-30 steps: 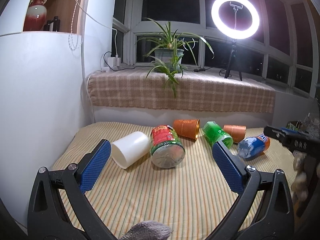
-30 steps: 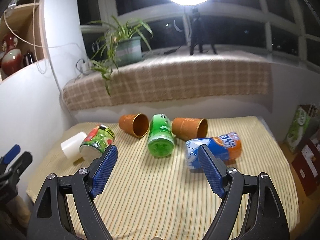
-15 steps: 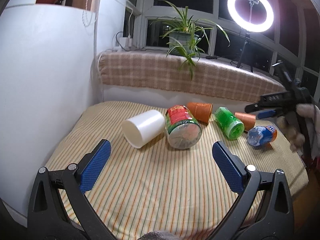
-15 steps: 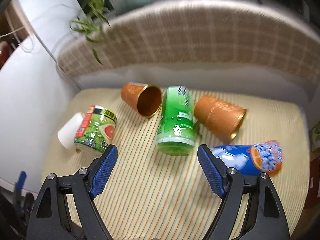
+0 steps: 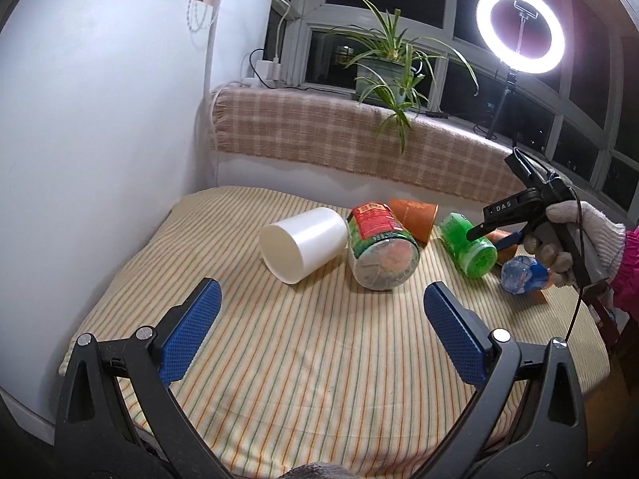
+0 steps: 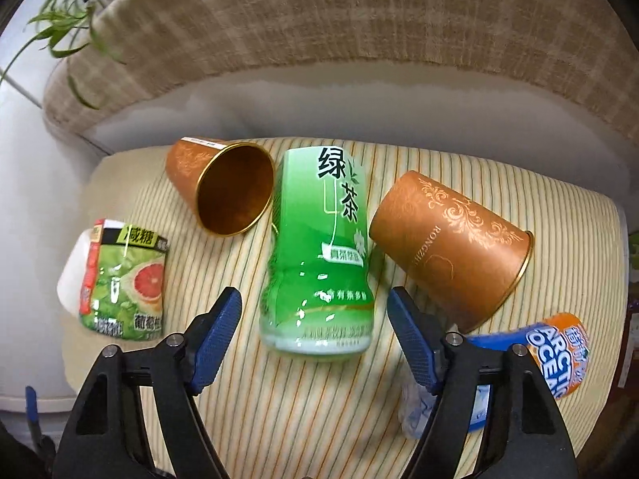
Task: Flip cup upright
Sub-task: 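Reach the right gripper to the lying green tea bottle and close on it, then lift the green bottle with the right gripper, set it down, open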
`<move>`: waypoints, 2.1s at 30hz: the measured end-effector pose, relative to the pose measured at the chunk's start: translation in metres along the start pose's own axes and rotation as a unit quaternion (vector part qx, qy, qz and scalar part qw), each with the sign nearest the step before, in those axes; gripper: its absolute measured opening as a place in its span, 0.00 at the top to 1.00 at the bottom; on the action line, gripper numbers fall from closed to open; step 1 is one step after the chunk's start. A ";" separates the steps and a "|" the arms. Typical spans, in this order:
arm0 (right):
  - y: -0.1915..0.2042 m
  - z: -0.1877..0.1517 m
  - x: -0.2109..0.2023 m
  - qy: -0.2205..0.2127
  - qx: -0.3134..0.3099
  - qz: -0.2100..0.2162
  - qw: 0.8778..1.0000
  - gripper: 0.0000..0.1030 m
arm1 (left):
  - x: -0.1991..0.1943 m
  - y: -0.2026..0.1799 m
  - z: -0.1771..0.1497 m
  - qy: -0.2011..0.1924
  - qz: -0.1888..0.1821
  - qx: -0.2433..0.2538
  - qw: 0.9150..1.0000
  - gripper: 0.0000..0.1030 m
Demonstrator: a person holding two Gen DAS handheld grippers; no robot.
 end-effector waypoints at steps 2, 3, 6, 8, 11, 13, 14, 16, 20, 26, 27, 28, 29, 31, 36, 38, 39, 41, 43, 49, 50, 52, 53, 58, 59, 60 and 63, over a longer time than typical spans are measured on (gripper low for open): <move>-0.001 0.001 0.003 0.004 0.004 -0.001 1.000 0.27 | 0.001 0.003 -0.001 0.003 0.001 -0.003 1.000 0.00; -0.001 0.002 0.005 0.007 0.005 -0.001 1.000 0.27 | 0.002 0.004 -0.001 0.004 0.002 -0.005 1.000 0.00; 0.001 0.006 0.014 0.015 0.008 -0.001 1.000 0.27 | 0.003 0.005 -0.003 0.006 0.003 -0.007 1.000 0.00; 0.001 0.008 0.018 0.018 0.008 -0.001 1.000 0.27 | 0.003 0.006 -0.003 0.007 0.004 -0.008 1.000 0.00; 0.005 0.012 0.030 0.024 0.008 0.000 1.000 0.31 | 0.004 0.008 -0.004 0.009 0.006 -0.008 1.000 0.00; 0.006 0.012 0.035 0.025 0.010 0.001 1.000 0.35 | 0.005 0.009 -0.005 0.011 0.008 -0.009 1.000 0.00; 0.008 0.013 0.036 0.022 0.010 0.001 1.000 0.35 | 0.006 0.010 -0.006 0.012 0.009 -0.010 1.000 0.00; 0.009 0.014 0.036 0.020 0.011 0.002 1.000 0.35 | 0.006 0.012 -0.007 0.013 0.011 -0.012 1.000 0.00; 0.012 0.012 0.032 0.007 0.012 0.004 1.000 0.35 | 0.005 0.013 -0.009 0.014 0.015 -0.014 1.000 0.00; 0.012 -0.007 0.014 -0.013 0.010 0.027 1.000 0.36 | 0.006 0.013 -0.011 0.016 0.012 -0.011 1.000 0.00; 0.013 -0.009 0.012 -0.016 0.010 0.028 0.999 0.36 | 0.005 0.013 -0.012 0.016 0.011 -0.010 1.000 0.00; 0.014 -0.010 0.008 -0.021 0.010 0.030 0.999 0.36 | 0.005 0.012 -0.012 0.016 0.010 -0.009 1.000 0.00; 0.014 -0.013 0.002 -0.028 0.014 0.039 0.999 0.36 | 0.005 0.011 -0.012 0.016 0.009 -0.008 1.000 0.00; 0.017 -0.021 -0.010 -0.043 0.018 0.054 0.997 0.36 | 0.004 0.010 -0.013 0.016 0.008 -0.005 1.000 0.00; 0.032 -0.062 -0.039 -0.080 0.023 0.101 0.991 0.36 | 0.007 0.006 -0.014 0.023 -0.001 -0.004 1.000 0.00; 0.036 -0.081 -0.046 -0.093 0.032 0.122 0.988 0.36 | 0.008 0.004 -0.015 0.025 -0.005 -0.003 1.000 0.00; 0.036 -0.096 -0.047 -0.097 0.043 0.133 0.985 0.36 | 0.008 0.003 -0.016 0.028 -0.007 -0.004 1.000 0.00; 0.039 -0.113 -0.041 -0.095 0.065 0.158 0.981 0.36 | 0.010 0.001 -0.018 0.037 -0.015 -0.008 0.999 0.00; 0.039 -0.128 -0.031 -0.088 0.086 0.179 0.976 0.36 | 0.011 0.000 -0.020 0.044 -0.021 -0.011 0.999 0.00; 0.041 -0.154 -0.014 -0.067 0.119 0.203 0.970 0.35 | 0.007 -0.007 -0.022 0.046 -0.027 -0.004 0.999 0.00; 0.041 -0.154 -0.011 -0.066 0.121 0.204 0.969 0.35 | 0.005 -0.008 -0.021 0.044 -0.028 -0.003 0.999 0.00; 0.039 -0.156 -0.011 -0.066 0.124 0.206 0.968 0.34 | 0.005 -0.009 -0.021 0.045 -0.029 -0.003 0.999 0.00; 0.039 -0.158 -0.013 -0.067 0.126 0.204 0.968 0.34 | 0.006 -0.010 -0.021 0.049 -0.030 -0.003 0.998 0.00; 0.037 -0.161 -0.014 -0.075 0.124 0.200 0.969 0.30 | 0.013 -0.017 -0.020 0.071 -0.052 -0.003 0.996 0.00; 0.035 -0.163 -0.016 -0.079 0.122 0.199 0.969 0.30 | 0.014 -0.019 -0.019 0.074 -0.057 -0.002 0.996 0.00; 0.033 -0.165 -0.020 -0.085 0.120 0.198 0.969 0.30 | 0.016 -0.022 -0.018 0.080 -0.063 -0.001 0.995 0.00; 0.028 -0.170 -0.035 -0.123 0.108 0.188 0.968 0.29 | 0.022 -0.031 -0.016 0.100 -0.088 -0.003 0.991 0.00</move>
Point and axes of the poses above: each gripper's, at about its wrist camera, not at the fingertips, and x roughly the way its jaws point, y to its left, z to its top, the point moved 4 cm from there along x, roughly the way its jaws point, and after that the axes turned 3 degrees about -x, right-handed, at the moved point
